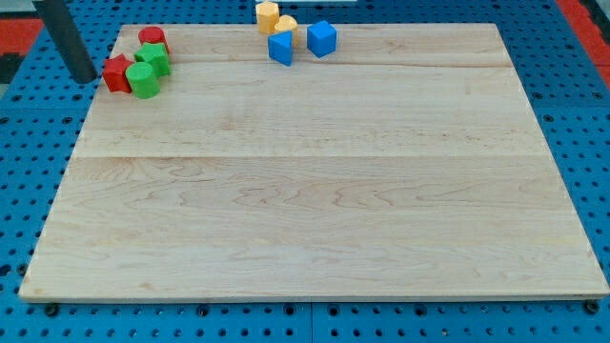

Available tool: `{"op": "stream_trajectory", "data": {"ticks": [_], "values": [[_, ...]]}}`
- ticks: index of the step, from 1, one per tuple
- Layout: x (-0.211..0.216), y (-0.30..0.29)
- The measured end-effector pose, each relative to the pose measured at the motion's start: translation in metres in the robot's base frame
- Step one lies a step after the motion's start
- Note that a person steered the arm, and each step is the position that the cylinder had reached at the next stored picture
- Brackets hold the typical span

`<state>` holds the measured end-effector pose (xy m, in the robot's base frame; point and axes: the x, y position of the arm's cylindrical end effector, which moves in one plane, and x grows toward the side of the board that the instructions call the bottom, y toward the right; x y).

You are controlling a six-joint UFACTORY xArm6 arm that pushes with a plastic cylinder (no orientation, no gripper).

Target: Slide the blue triangle to the blue cube

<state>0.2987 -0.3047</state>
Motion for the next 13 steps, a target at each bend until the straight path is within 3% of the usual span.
{"op": "stream_trajectory", "data": {"ticks": [1,2,8,9,13], "values": [[-0.094,0.029],[-0.107,0.037],[-0.081,0.037],[-0.107,0.039],[-0.106,0.151]]}}
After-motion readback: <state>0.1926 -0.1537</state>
